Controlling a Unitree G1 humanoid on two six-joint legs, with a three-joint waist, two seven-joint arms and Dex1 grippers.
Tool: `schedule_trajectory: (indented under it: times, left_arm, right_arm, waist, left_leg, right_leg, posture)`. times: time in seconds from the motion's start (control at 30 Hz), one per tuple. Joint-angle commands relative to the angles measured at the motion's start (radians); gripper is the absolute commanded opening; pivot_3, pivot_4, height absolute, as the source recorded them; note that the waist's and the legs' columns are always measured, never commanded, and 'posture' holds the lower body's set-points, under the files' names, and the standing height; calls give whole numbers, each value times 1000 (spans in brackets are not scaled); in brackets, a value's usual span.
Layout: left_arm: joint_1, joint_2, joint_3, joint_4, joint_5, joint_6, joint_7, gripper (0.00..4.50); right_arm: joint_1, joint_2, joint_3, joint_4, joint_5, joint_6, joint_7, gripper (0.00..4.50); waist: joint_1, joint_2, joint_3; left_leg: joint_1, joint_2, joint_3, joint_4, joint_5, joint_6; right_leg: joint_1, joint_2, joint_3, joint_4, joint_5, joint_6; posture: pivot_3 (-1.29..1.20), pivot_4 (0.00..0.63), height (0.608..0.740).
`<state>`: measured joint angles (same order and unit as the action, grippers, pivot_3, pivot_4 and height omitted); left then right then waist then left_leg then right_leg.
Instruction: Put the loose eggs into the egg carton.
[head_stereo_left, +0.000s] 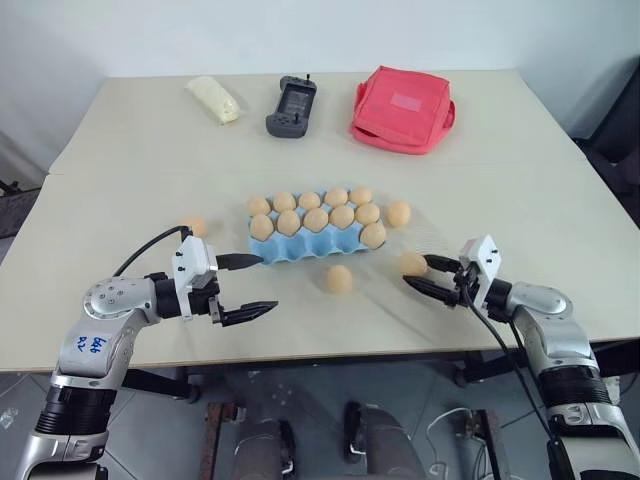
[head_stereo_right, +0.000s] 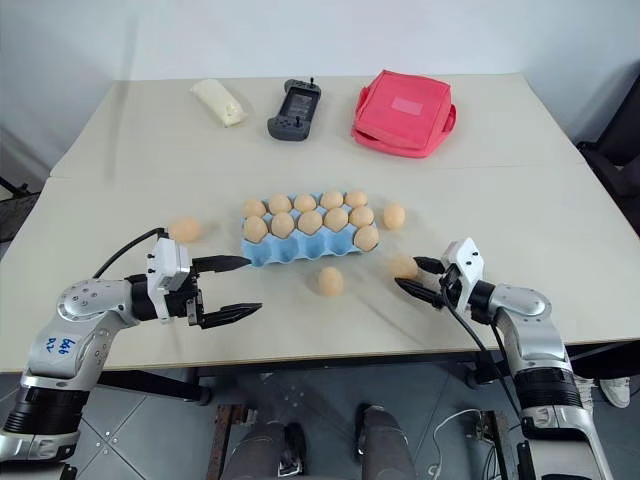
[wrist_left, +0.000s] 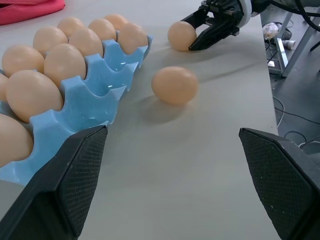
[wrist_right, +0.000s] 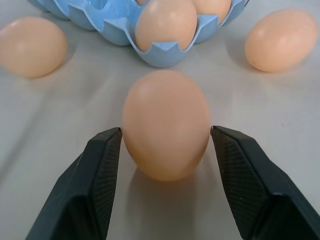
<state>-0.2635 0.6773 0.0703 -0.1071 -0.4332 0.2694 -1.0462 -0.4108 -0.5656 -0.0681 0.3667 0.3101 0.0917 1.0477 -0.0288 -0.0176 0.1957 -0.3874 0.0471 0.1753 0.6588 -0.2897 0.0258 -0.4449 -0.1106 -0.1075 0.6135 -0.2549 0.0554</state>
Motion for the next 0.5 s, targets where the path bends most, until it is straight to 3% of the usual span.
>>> schedule_trajectory:
  times: [0.03,0.1,0.5]
  left_arm:
    - [-1,8,31,-35,-21,-4,4,4500]
    - [0,7,31,-36,-22,-3,6,4500]
    - [-6,17,30,-44,-30,13,2,4500]
  right_arm:
    - [-8,-12,-4,-23,6,16,8,3910]
    - [-12,-16,1,-23,2,13,20,4479]
    - [-126,59,36,124,-57,-101,4,4479]
  waist:
    - [0,0,0]
    - [0,0,0]
    - [-2,0,0]
  left_leg:
    - [0,0,0,0,0,0]
    - [0,0,0,0,0,0]
    - [0,0,0,0,1,-1]
  right_leg:
    - [0,0,0,0,0,0]
    - [0,0,0,0,0,0]
    - [0,0,0,2,0,0]
  posture:
    - [0,150,740]
    - [0,150,740]
    - [0,150,740]
